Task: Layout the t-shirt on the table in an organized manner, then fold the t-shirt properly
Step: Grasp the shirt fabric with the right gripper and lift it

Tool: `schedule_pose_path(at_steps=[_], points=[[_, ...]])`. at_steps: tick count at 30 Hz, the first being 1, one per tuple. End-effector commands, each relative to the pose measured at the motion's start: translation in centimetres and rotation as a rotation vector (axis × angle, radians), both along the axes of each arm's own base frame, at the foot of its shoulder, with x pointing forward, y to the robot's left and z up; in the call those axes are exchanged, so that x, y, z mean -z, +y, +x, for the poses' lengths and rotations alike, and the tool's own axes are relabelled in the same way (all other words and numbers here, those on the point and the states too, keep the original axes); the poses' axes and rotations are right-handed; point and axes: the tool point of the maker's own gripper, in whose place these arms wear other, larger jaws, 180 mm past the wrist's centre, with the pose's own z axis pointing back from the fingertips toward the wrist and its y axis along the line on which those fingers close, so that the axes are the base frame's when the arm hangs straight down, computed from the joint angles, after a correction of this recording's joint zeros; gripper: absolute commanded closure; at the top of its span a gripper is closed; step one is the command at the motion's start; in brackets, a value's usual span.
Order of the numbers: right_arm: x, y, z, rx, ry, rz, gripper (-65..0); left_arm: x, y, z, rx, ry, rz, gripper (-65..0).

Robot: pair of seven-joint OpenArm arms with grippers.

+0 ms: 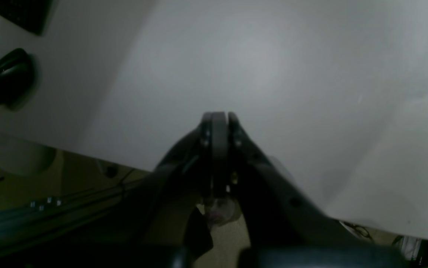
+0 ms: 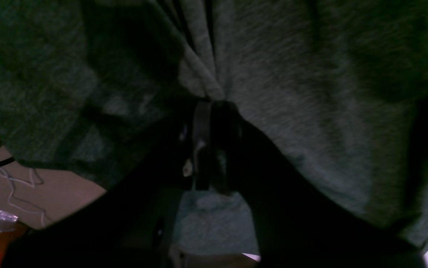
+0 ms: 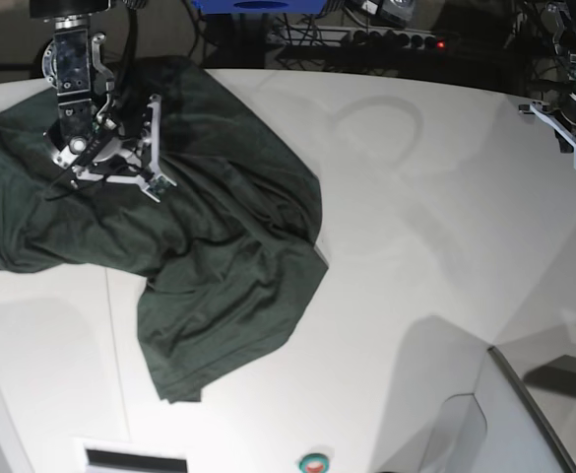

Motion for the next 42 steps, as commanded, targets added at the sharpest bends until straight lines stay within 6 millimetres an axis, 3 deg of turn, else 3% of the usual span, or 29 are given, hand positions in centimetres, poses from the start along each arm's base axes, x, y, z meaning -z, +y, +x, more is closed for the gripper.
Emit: schedule_pose_path(at_steps=[1, 8, 18, 23, 25, 29, 30, 35, 40, 42], points=[[-0.9, -0.1, 1.1, 0.004, -0.042, 0.002, -4.8, -1.3, 0.8, 0.7, 0.006, -0.032, 0.032, 0.0], [-1.5, -0.3, 1.1, 0.007, -0.060, -0.005, -4.2, -1.3, 0.8, 0.7, 0.006, -0.033, 0.032, 0.0], [-4.2, -1.2, 0.4, 0.003, -0.116, -0.054, -4.1, -1.4, 0.9, 0.8, 0.003, -0.036, 0.033, 0.0], [-3.9, -0.9, 1.0, 0.001, -0.109, -0.049, -5.1, -1.3, 0.7, 0.9, 0.009, -0.035, 0.031, 0.0], [-3.1, -0.9, 1.3, 0.004, -0.088, -0.047, -9.6, -1.3, 0.7, 0.9, 0.009, -0.035, 0.031, 0.0], [-1.5, -0.9, 1.1, 0.008, -0.037, -0.039, -28.5, -1.4, 0.8, 0.8, 0.005, -0.037, 0.033, 0.0], [-1.4, -0.8, 1.2, 0.007, -0.040, -0.031, -29.1, -1.3, 0.8, 0.8, 0.005, -0.036, 0.033, 0.0], [-0.6, -0.3, 0.8, 0.007, -0.026, -0.008, -23.6, -1.3, 0.9, 0.6, 0.004, -0.033, 0.033, 0.0], [0.0, -0.4, 0.2, 0.011, -0.001, -0.008, 0.0, -1.4, 0.9, 0.8, 0.004, -0.035, 0.035, 0.0], [-0.3, -0.5, 0.3, 0.013, -0.011, -0.011, -1.1, -1.4, 0.9, 0.8, 0.003, -0.036, 0.033, 0.0]])
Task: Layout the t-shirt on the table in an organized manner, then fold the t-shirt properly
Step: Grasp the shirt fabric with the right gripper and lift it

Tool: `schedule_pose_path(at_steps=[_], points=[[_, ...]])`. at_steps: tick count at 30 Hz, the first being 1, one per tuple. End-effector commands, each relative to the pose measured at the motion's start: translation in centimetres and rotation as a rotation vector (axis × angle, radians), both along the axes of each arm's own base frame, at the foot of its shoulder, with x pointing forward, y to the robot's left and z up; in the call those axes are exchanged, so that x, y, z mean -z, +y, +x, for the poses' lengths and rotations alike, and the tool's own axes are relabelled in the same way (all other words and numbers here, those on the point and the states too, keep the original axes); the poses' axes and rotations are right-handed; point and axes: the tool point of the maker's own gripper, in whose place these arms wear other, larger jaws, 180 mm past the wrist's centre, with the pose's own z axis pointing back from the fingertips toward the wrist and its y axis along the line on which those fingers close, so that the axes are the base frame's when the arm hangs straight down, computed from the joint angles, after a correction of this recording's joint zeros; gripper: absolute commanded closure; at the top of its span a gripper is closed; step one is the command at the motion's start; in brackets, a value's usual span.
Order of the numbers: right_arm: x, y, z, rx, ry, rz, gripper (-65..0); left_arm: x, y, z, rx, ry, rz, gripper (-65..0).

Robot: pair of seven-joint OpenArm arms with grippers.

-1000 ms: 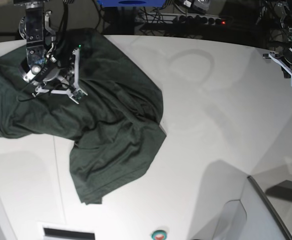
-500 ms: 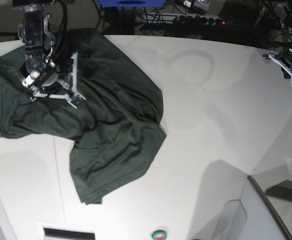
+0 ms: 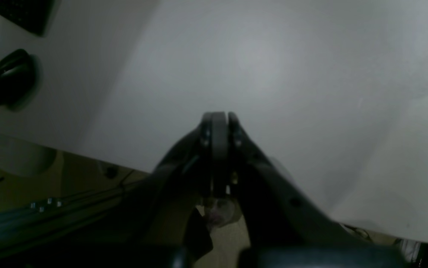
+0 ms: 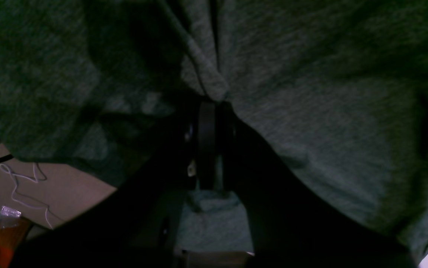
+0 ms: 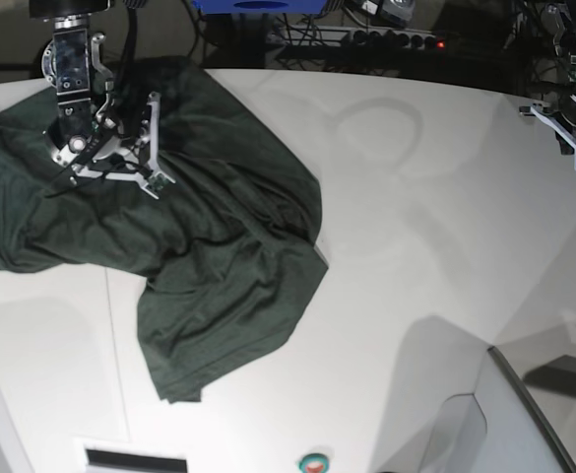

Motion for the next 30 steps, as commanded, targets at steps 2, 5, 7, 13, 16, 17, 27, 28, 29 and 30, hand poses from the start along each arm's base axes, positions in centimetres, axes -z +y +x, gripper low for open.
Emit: schedule_pose_path(at_steps=[2, 5, 7, 13, 16, 17, 27, 28, 29, 30], points=[[-1.1, -0.2, 0.7, 0.004, -0.044, -0.005, -0.8, -1.2, 0.8, 0.5, 0.005, -0.029, 0.032, 0.0], [-2.4, -0.2, 0.8, -0.001, -0.087, -0.011, -0.6, -1.2, 0.8, 0.5, 0.005, -0.028, 0.032, 0.0], [-3.0, -0.4, 0.6, 0.000, -0.094, -0.025, -0.6, -1.2, 0.8, 0.5, 0.005, -0.028, 0.032, 0.0], [-4.5, -0.9, 0.5, -0.002, -0.126, -0.053, -0.8, -1.2, 0.8, 0.4, 0.005, -0.026, 0.032, 0.0], [-4.5, -1.1, 0.2, -0.004, -0.123, -0.057, -1.2, -1.2, 0.8, 0.5, 0.005, -0.028, 0.032, 0.0], [-4.5, -1.4, 0.1, -0.007, -0.121, -0.064, -1.2, -1.2, 0.8, 0.5, 0.005, -0.028, 0.032, 0.0], [-5.5, -2.8, -0.8, 0.014, -0.128, -0.100, -1.4, -0.9, -1.4, 2.2, 0.049, -0.052, 0.002, 0.0], [-5.4, -2.7, -0.8, 0.012, -0.125, -0.097, -1.2, -0.8, -3.4, 3.8, 0.089, -0.074, -0.023, 0.0], [-5.1, -2.6, -0.8, 0.014, -0.118, -0.093, -1.1, -0.5, -5.7, 5.1, 0.132, -0.089, -0.053, 0.0], [-4.8, -2.6, -1.0, 0.015, -0.108, -0.092, -1.1, -0.3, -8.1, 6.4, 0.176, -0.103, -0.084, 0.0]])
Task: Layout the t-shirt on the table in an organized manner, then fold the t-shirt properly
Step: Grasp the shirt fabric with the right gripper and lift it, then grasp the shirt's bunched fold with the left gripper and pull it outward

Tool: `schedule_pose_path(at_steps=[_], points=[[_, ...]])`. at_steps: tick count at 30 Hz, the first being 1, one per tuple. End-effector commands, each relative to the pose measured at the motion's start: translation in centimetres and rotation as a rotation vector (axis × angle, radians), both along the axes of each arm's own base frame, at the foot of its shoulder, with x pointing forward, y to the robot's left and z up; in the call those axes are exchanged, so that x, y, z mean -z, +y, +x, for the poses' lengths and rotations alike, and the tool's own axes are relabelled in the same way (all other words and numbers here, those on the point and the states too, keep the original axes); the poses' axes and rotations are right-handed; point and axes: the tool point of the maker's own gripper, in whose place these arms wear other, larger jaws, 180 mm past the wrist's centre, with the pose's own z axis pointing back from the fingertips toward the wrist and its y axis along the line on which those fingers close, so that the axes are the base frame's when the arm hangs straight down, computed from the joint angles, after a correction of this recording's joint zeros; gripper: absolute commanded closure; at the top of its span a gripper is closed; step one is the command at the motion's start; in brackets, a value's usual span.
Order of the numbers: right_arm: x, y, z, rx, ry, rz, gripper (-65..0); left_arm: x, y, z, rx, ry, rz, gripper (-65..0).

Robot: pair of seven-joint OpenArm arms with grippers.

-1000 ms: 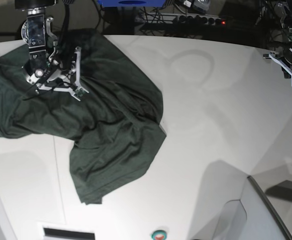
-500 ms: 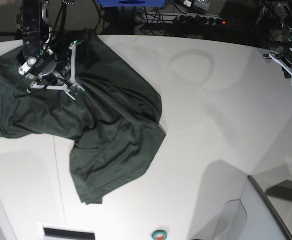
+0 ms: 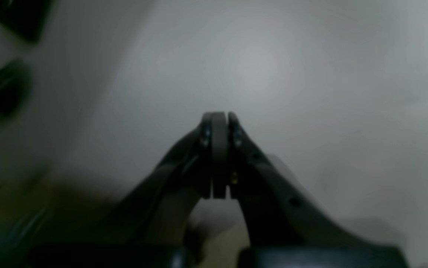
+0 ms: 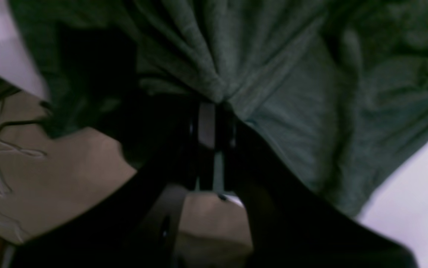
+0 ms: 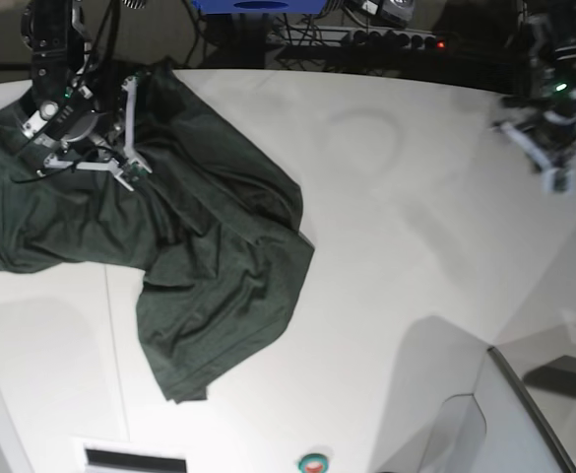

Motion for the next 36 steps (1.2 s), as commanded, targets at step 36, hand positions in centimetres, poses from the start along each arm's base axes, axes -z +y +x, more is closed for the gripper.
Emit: schedule_pose_path(at_steps=[36], points=[[-1.5, -2.2, -1.9, 0.006, 0.004, -0.074, -0.8, 14.6, -27.0, 10.0, 0.502, 0.307, -0.211, 0.0]])
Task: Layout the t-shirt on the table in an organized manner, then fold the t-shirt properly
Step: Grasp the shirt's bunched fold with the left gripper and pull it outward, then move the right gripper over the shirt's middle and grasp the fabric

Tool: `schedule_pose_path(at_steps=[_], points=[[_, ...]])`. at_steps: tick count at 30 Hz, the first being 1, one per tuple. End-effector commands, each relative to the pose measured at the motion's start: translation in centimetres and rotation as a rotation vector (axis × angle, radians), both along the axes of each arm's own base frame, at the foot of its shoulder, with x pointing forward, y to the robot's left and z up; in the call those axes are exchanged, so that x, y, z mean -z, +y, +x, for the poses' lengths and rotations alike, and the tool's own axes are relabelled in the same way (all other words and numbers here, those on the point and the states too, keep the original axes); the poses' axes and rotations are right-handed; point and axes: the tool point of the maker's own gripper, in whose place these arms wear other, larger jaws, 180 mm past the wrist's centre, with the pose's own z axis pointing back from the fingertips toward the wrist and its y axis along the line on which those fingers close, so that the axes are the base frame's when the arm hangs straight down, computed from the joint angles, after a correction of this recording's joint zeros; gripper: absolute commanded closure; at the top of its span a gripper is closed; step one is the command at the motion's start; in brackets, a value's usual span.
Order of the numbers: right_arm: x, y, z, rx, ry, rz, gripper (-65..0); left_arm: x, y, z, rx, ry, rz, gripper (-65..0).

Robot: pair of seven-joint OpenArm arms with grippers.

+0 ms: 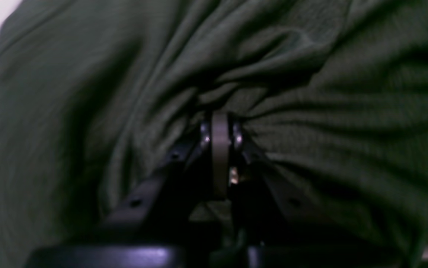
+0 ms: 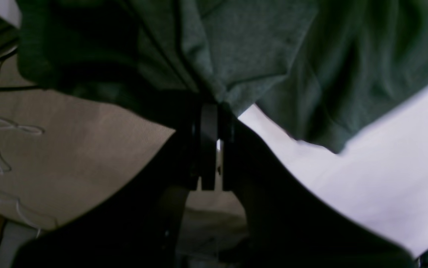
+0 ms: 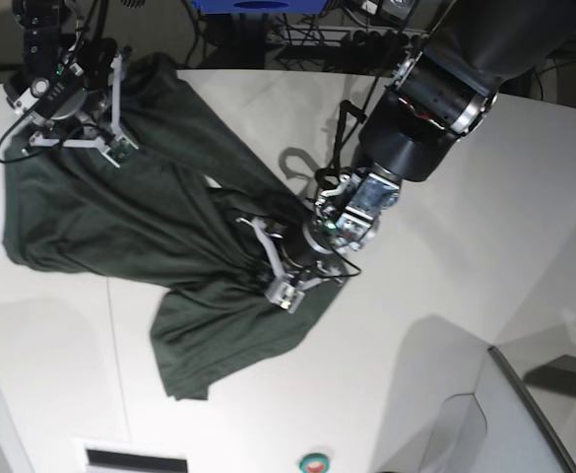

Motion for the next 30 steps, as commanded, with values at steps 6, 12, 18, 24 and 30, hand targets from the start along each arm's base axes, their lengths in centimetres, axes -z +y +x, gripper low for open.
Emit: schedule_pose_path(at_steps=[6, 12, 18, 24, 30], points=[[-1.0, -1.3, 1.1, 0.018, -0.045, -0.020, -0.8, 5.1, 7.2, -5.1, -0.082, 0.230, 0.236, 0.0], [-2.4, -1.4, 2.1, 0.015, -0.096, -0.027, -0.8, 2.8, 4.6, -4.0, -0.055, 0.152, 0.177, 0.0], [-1.0, -3.9, 2.0, 0.038, -0.047, -0.074, -0.8, 0.1, 4.3, -2.6, -0.038, 0.110, 0.181, 0.0], [0.4, -5.1, 0.8, 0.083, 0.003, -0.072, -1.4, -7.3, 10.5, 0.8, -0.250, -0.010, 0.117, 0.0], [-1.2, -4.2, 1.7, 0.080, -0.055, -0.063, -15.2, -13.5, 20.9, -2.2, -0.412, -0.141, 0.171, 0.0]])
